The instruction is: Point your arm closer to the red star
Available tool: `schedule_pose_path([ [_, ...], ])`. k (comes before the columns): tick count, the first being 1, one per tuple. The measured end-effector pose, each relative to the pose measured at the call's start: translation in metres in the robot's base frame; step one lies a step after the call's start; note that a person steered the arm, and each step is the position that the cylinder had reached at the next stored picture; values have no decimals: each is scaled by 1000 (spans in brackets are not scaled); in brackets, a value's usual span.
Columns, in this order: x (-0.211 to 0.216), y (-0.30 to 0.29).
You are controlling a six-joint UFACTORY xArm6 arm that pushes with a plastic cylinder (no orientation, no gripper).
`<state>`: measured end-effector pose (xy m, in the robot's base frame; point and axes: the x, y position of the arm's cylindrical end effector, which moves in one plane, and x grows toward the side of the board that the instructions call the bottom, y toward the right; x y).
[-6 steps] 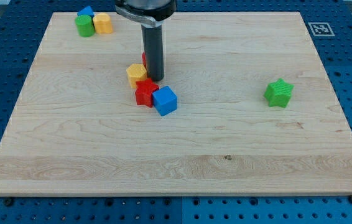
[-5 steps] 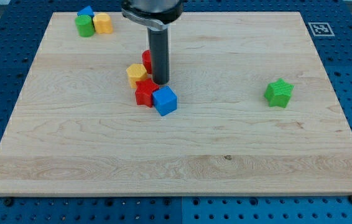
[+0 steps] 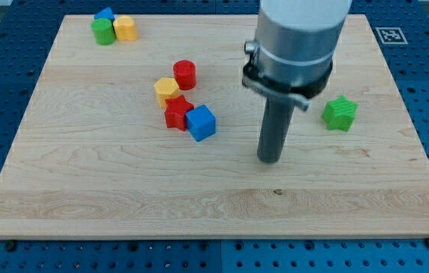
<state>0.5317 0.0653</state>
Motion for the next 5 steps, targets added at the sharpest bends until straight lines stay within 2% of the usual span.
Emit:
schedule_pose_path([
  [1, 17, -47],
  [2, 9, -116],
  [3, -10, -158],
  [5, -35, -158],
])
